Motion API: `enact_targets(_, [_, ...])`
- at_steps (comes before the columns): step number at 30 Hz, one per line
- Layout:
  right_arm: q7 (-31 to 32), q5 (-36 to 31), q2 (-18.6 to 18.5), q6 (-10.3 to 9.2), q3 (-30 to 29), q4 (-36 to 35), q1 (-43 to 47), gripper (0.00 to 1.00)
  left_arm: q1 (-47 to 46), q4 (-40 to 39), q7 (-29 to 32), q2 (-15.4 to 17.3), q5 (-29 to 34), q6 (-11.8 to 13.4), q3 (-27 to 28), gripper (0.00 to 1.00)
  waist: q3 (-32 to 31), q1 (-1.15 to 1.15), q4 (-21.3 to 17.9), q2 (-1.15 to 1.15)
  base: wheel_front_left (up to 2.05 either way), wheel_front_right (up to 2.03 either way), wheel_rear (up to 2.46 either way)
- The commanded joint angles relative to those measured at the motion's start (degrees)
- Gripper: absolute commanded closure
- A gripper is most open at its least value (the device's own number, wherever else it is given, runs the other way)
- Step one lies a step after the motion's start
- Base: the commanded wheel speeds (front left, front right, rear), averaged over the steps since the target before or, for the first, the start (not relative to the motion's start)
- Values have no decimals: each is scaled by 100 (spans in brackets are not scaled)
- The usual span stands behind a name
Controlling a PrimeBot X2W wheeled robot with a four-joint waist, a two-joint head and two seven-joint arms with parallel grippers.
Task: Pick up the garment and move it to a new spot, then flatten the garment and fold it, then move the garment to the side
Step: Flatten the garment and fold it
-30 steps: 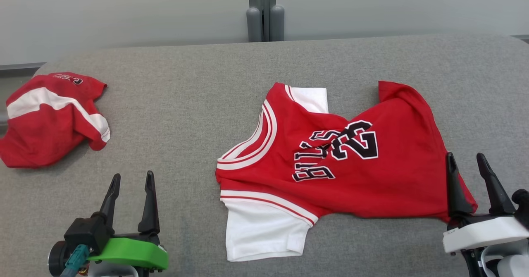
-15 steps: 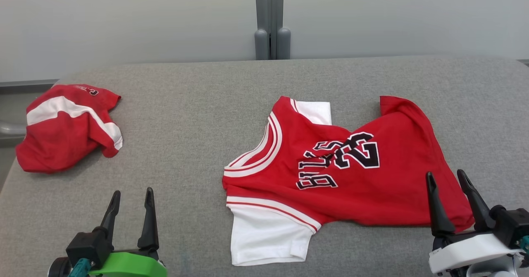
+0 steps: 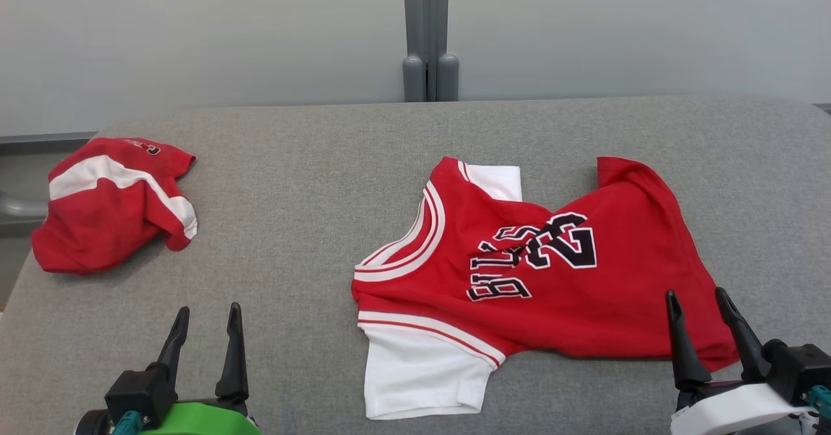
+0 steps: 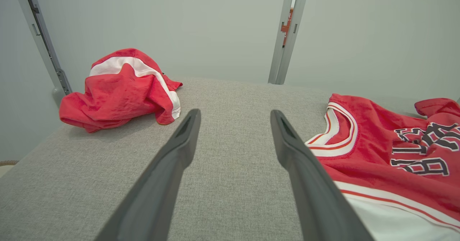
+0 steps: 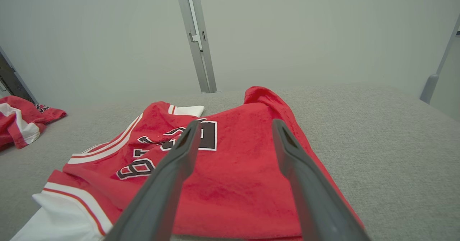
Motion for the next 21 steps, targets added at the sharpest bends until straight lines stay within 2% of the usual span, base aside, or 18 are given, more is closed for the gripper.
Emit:
enact_targets(1, [-17, -59, -10, -3, -1, 29, 31, 0, 59, 15, -1, 44, -42, -16, -2, 0, -1, 0, 4, 0, 0, 0, 0])
enact_targets(21, [-18, -102, 21, -2, 61, 144, -43, 0, 54, 14, -1, 44, -67, -17, -4, 0, -24, 0, 26, 0, 0, 0, 0])
